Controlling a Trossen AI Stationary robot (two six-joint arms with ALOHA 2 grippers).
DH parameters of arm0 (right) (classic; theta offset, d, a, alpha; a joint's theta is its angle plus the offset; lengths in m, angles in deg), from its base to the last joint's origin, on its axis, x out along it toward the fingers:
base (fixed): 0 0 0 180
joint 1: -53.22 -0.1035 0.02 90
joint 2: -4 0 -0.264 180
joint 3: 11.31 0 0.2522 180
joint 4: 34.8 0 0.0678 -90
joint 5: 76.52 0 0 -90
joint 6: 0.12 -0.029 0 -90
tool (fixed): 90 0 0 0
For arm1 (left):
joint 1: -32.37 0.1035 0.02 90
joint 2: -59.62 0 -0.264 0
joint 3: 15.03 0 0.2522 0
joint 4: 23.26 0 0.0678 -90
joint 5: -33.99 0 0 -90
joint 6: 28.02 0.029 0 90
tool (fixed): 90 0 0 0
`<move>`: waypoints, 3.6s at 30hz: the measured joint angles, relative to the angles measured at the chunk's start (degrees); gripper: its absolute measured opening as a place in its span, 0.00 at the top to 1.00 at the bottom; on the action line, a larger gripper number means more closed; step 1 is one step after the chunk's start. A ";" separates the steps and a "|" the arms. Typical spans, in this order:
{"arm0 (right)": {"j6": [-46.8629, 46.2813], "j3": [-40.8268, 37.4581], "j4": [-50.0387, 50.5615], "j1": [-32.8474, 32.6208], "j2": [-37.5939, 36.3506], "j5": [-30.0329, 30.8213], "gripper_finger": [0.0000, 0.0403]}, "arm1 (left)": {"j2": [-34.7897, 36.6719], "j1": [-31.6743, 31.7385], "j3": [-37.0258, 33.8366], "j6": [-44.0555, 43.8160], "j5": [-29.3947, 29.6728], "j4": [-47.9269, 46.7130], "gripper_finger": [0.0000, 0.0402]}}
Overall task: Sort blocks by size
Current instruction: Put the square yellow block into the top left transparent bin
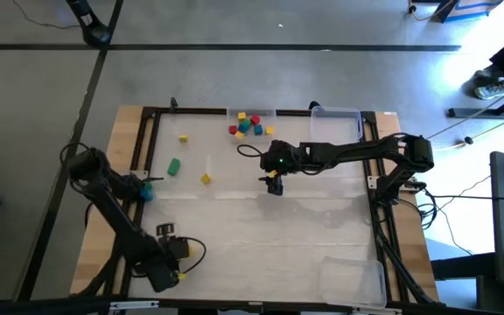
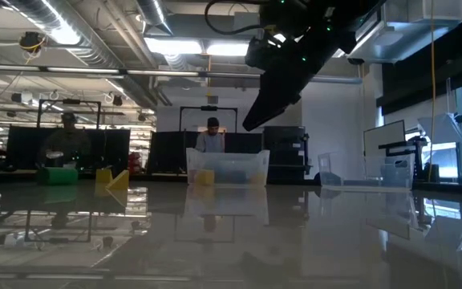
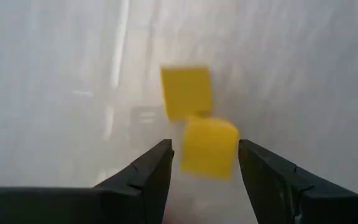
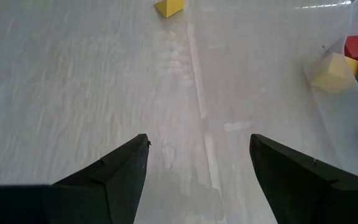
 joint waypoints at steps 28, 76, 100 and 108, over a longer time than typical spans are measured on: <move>-0.04 0.00 0.28 0.02 -0.02 -0.01 0.31 | 3.10 1.43 -1.70 5.36 -4.11 -0.38 0.57; -1.35 0.02 1.53 0.01 -0.01 0.04 0.31 | 3.76 -0.02 -4.46 9.86 -4.26 9.64 0.57; -1.11 0.02 1.17 0.02 0.00 0.17 0.31 | 2.36 1.18 -9.07 11.87 -3.58 13.66 0.71; -1.59 0.02 0.82 0.02 0.02 0.17 0.31 | 5.24 1.36 -7.37 10.73 -4.08 5.21 0.71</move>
